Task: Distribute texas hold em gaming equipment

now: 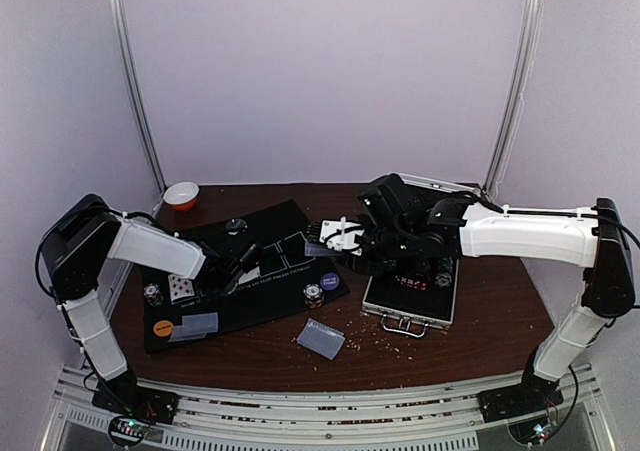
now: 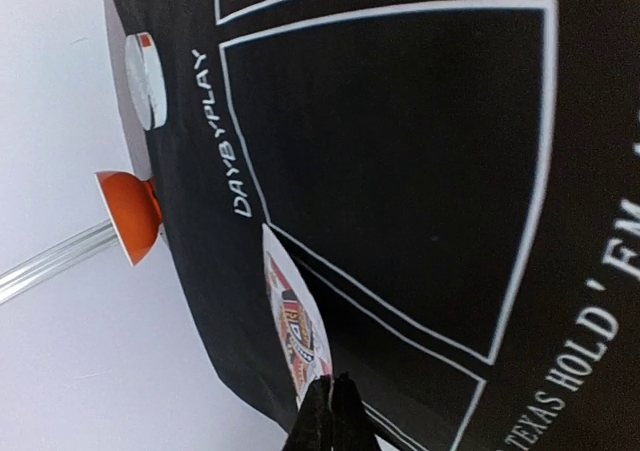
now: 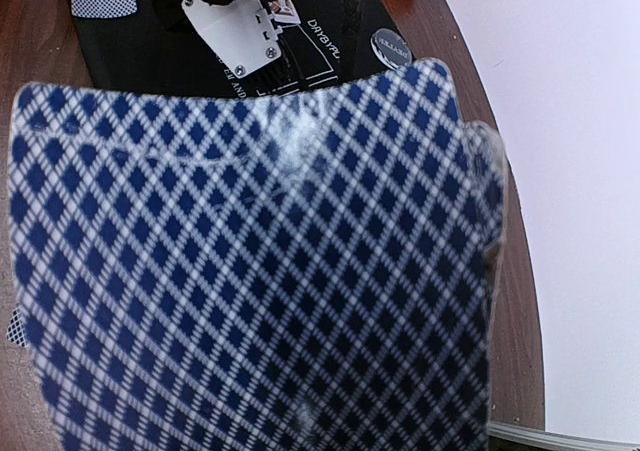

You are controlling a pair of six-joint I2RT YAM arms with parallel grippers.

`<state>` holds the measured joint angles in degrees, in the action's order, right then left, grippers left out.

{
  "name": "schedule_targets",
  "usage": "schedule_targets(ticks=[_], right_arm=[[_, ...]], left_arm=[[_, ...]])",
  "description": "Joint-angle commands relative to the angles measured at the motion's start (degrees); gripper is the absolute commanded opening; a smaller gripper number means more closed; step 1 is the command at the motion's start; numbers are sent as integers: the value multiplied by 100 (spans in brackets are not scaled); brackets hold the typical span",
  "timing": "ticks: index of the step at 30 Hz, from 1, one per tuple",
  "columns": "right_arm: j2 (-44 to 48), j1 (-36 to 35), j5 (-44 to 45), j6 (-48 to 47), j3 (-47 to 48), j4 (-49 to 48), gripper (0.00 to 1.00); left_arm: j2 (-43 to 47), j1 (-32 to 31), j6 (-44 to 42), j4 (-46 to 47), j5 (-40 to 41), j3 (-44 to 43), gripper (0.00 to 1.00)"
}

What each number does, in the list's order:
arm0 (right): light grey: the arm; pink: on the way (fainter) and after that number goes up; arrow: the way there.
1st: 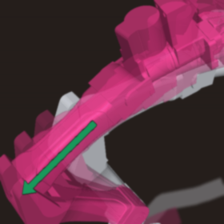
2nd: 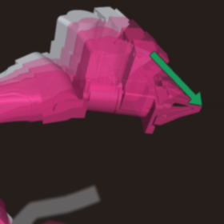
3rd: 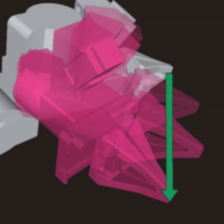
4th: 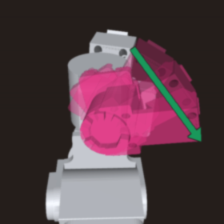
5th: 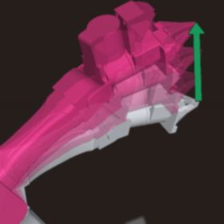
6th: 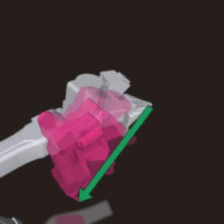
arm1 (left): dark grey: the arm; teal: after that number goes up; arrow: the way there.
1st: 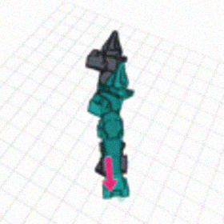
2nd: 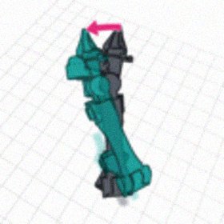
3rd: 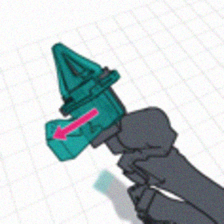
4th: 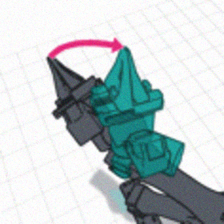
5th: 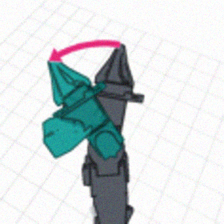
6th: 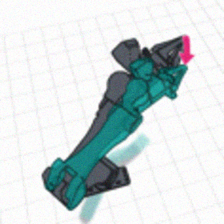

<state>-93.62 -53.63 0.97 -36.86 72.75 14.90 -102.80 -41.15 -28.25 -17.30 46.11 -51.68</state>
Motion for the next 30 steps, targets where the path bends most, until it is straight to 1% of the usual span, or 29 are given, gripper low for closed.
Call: schedule_targets(ticks=[1, 7, 18, 19, 21, 22, 30], right_arm=[[187, 14, 43, 92, -52, 30, 42], [193, 18, 52, 91, -42, 39, 42], [187, 11, 78, 83, -41, 57, 42], [191, 15, 73, 83, -42, 57, 42], [185, 13, 68, 83, -42, 57, 42], [191, 15, 67, 83, -42, 62, 42], [169, 17, 79, 57, -20, 75, 42]], left_arm=[[-63, -13, 377, -413, -680, 11, 0], [-140, -9, 636, -939, -1054, -4, 0], [-280, -10, 760, -879, -1145, 45, 0], [-298, -6, 778, -902, -1158, 26, 1], [-306, -13, 849, -1017, -1279, -61, 16], [-291, -14, 900, -1089, -1369, -127, 19], [151, -15, 1236, -1700, -2172, -483, 34]])
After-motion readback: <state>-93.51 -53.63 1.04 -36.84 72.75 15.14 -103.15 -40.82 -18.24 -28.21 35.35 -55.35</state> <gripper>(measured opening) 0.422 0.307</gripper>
